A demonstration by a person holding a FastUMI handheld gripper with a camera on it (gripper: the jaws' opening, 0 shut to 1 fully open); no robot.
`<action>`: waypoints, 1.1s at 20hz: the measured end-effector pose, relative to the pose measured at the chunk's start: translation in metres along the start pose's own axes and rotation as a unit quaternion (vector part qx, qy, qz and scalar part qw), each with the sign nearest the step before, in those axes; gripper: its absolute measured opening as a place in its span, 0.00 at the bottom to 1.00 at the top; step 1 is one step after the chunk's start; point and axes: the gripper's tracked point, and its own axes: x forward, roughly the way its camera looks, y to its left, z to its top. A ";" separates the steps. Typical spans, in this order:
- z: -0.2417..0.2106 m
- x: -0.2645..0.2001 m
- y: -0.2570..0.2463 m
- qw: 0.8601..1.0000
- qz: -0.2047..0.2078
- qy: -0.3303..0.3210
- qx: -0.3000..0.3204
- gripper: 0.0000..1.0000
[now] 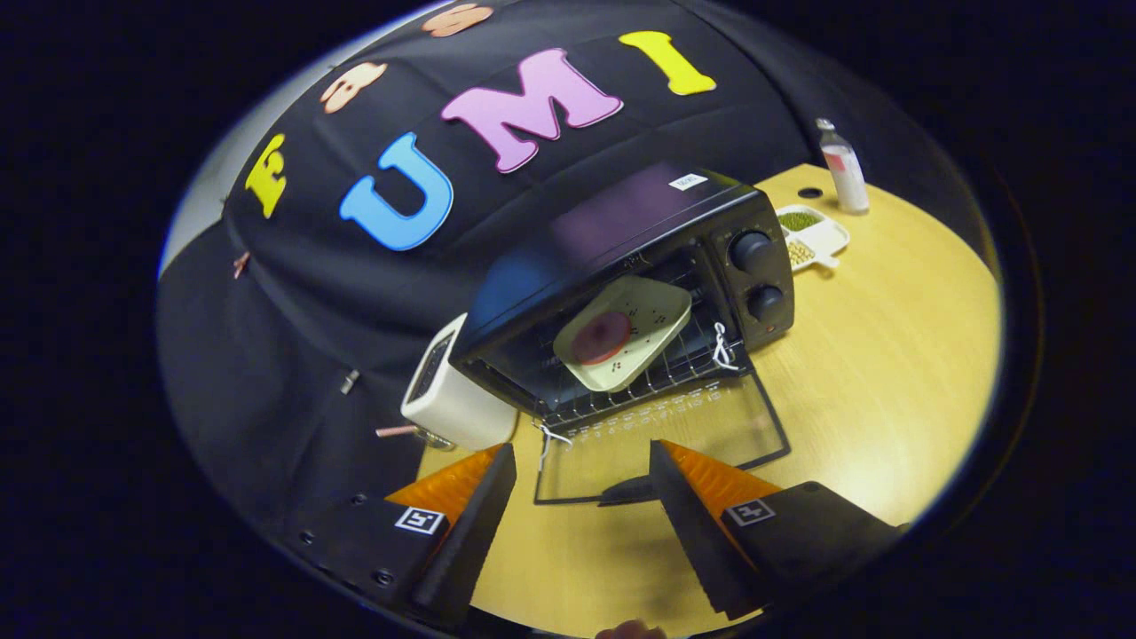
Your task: Open the toaster oven, put the food inside, and close the toaster oven door.
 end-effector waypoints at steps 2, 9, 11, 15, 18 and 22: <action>-0.011 -0.001 -0.007 0.999 -0.020 0.003 -0.040 0.99; -0.070 0.006 -0.052 0.982 -0.109 0.038 -0.150 1.00; -0.085 0.014 -0.062 0.977 -0.127 0.056 -0.160 1.00; -0.100 0.031 -0.073 0.966 -0.150 0.066 -0.198 1.00; -0.104 0.044 -0.077 0.958 -0.164 0.072 -0.223 1.00; -0.097 0.061 -0.080 0.953 -0.185 0.069 -0.231 1.00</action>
